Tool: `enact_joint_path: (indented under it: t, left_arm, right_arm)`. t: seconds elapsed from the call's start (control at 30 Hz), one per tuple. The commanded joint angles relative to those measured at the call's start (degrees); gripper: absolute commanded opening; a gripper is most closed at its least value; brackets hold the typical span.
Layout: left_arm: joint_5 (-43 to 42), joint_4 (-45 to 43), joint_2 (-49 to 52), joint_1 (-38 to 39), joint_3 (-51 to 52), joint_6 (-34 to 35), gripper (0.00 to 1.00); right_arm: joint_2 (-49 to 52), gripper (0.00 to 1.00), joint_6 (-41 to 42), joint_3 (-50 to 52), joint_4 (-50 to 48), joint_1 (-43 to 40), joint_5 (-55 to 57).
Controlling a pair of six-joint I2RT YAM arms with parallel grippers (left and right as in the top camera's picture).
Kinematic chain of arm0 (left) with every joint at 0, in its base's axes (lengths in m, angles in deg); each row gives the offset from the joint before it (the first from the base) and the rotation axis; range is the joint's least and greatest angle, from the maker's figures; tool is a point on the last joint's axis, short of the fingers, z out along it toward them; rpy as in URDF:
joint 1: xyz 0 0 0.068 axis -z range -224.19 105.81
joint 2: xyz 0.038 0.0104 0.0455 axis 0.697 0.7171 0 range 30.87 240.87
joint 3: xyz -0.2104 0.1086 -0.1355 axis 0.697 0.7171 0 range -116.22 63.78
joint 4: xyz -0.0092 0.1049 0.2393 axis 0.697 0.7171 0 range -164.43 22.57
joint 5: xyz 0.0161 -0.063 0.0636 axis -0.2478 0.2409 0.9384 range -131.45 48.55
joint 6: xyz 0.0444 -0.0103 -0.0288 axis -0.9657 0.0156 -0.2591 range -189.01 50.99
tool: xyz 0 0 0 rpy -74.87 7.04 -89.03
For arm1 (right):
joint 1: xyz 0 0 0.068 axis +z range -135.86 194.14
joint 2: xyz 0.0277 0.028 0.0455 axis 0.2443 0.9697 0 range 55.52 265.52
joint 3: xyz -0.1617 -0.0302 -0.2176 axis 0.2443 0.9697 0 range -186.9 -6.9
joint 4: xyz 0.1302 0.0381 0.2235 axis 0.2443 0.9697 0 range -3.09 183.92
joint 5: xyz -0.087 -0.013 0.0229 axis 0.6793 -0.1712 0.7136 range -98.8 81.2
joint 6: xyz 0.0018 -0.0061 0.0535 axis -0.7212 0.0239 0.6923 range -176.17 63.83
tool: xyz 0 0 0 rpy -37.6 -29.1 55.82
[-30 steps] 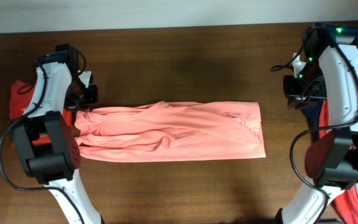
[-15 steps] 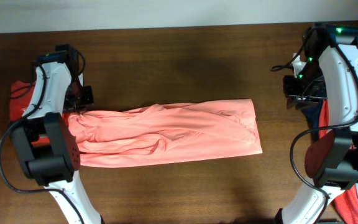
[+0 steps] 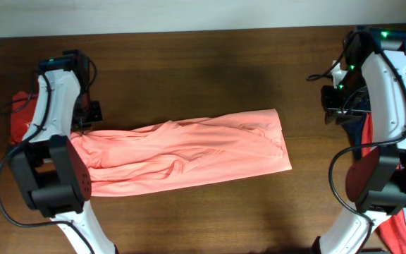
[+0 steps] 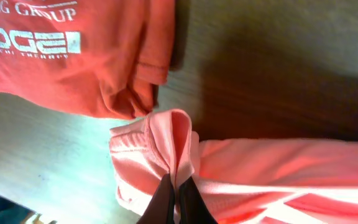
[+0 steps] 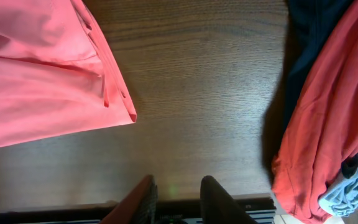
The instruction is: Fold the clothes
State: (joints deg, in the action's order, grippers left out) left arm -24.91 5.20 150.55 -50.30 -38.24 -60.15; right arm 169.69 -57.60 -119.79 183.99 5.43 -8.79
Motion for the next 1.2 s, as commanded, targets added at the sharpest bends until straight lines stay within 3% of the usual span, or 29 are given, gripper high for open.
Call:
enact_joint_path:
  t: [0.0,0.3,0.5,0.57,0.6,0.73,0.8,1.17]
  left_arm:
    - [2.93,2.25,-1.55,2.91,0.68,1.25,0.01]
    - [10.38,10.73,-1.57,4.72,4.92,14.10,0.00]
    - [10.27,11.10,-1.55,4.72,10.60,14.49,0.01]
    - [10.29,11.04,-1.55,4.72,12.59,14.49,0.07]
    - [10.27,10.80,-1.55,4.72,13.73,14.49,0.24]
    - [10.32,10.19,-1.55,4.52,16.46,14.49,0.42]
    - [10.32,9.88,-1.55,4.31,17.20,14.49,0.58]
    - [8.24,6.73,-1.55,2.23,17.57,14.47,0.65]
  right_arm:
    - [-1.31,0.31,0.76,-0.81,0.28,-0.37,0.63]
    - [-1.31,0.32,0.87,-0.81,0.28,-0.37,0.61]
    - [-1.31,0.32,0.87,-0.81,0.28,-0.37,0.46]
    - [-1.31,0.32,0.87,-0.81,0.28,-0.37,0.46]
    - [-1.31,0.32,0.87,-0.81,0.28,-0.37,0.44]
    - [-1.31,0.32,0.87,-0.81,0.28,-0.37,0.42]
    - [-1.31,0.32,0.87,-0.81,0.28,-0.37,0.42]
    - [-1.31,0.32,0.87,-0.81,0.28,-0.37,0.04]
